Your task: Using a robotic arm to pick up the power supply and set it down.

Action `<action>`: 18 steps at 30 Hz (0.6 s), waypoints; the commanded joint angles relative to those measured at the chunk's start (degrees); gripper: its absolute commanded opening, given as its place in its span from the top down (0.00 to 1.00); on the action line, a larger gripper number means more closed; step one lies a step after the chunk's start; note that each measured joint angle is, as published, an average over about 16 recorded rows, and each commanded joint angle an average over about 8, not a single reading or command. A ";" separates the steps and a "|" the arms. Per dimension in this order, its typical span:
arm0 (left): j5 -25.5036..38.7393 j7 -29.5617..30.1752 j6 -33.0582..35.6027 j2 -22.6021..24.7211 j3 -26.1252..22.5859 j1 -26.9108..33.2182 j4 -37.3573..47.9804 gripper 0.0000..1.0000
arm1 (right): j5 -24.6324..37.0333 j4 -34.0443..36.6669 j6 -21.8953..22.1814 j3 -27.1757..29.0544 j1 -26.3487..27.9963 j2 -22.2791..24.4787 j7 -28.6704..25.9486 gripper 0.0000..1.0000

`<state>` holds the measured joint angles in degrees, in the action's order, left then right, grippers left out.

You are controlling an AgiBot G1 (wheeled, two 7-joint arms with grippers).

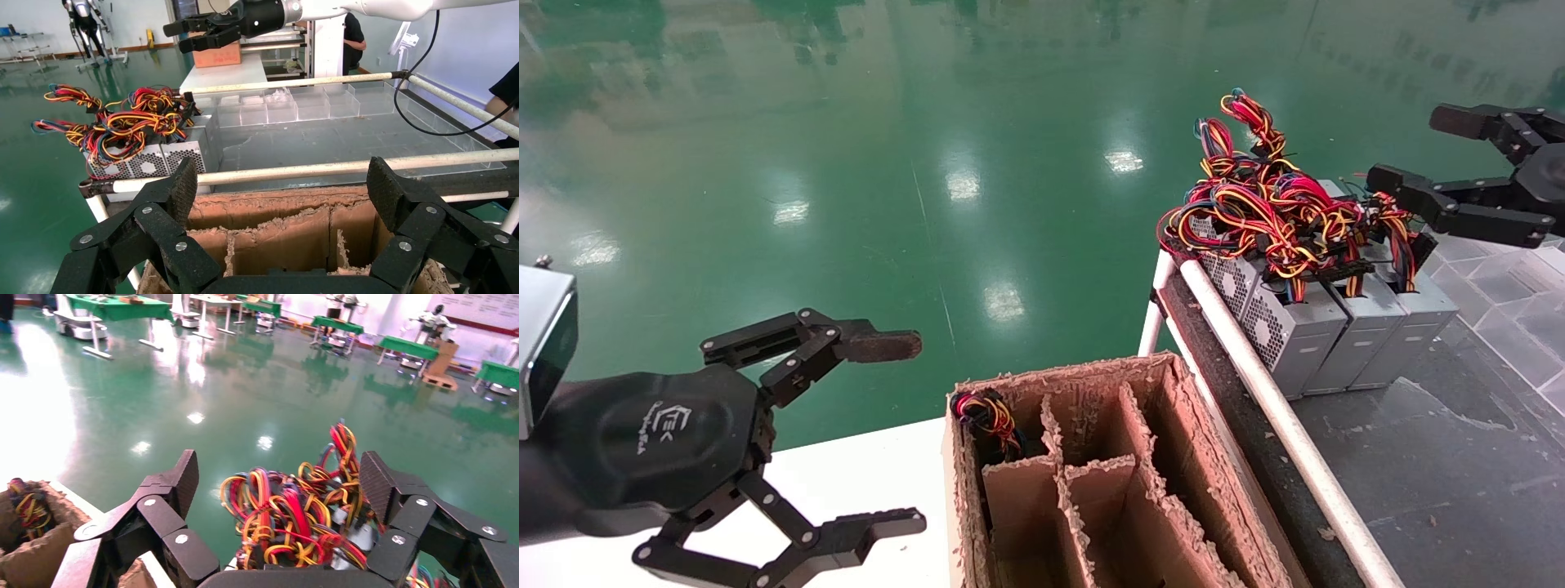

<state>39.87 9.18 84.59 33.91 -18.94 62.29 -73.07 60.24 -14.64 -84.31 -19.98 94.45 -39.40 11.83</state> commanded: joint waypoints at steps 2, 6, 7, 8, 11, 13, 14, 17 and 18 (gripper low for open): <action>0.00 0.00 0.00 0.00 -0.01 0.00 0.00 0.00 | -1.13 -3.64 -0.09 0.24 -2.03 0.27 -1.39 0.00; -0.01 -0.01 0.00 0.00 -0.01 0.01 0.00 0.00 | -2.65 -8.51 -0.20 0.57 -4.75 0.63 -3.26 0.00; -0.01 -0.01 0.00 0.00 -0.01 0.01 0.00 0.00 | -3.02 -9.69 -0.23 0.65 -5.41 0.72 -3.71 0.00; -0.01 -0.01 0.00 0.00 -0.01 0.01 0.00 0.00 | -3.40 -10.92 -0.26 0.73 -6.09 0.81 -4.18 0.00; -0.01 -0.01 0.00 -0.01 -0.02 0.01 0.01 0.00 | -4.54 -14.55 -0.34 0.98 -8.12 1.08 -5.58 0.00; -0.01 -0.01 0.00 -0.01 -0.02 0.01 0.01 0.00 | -5.29 -16.97 -0.40 1.14 -9.47 1.26 -6.50 0.00; -0.01 -0.01 0.00 -0.01 -0.02 0.01 0.01 0.00 | -5.67 -18.19 -0.43 1.22 -10.15 1.35 -6.97 0.00; -0.02 -0.01 -0.01 -0.01 -0.03 0.01 0.01 0.00 | -6.81 -21.83 -0.51 1.47 -12.18 1.62 -8.36 0.00; -0.02 -0.01 -0.01 -0.01 -0.03 0.01 0.01 0.00 | -7.19 -23.06 -0.54 1.55 -12.87 1.71 -8.84 0.00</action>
<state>39.85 9.17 84.58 33.90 -18.97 62.30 -73.06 53.06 -37.68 -84.85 -18.43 81.60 -37.69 3.01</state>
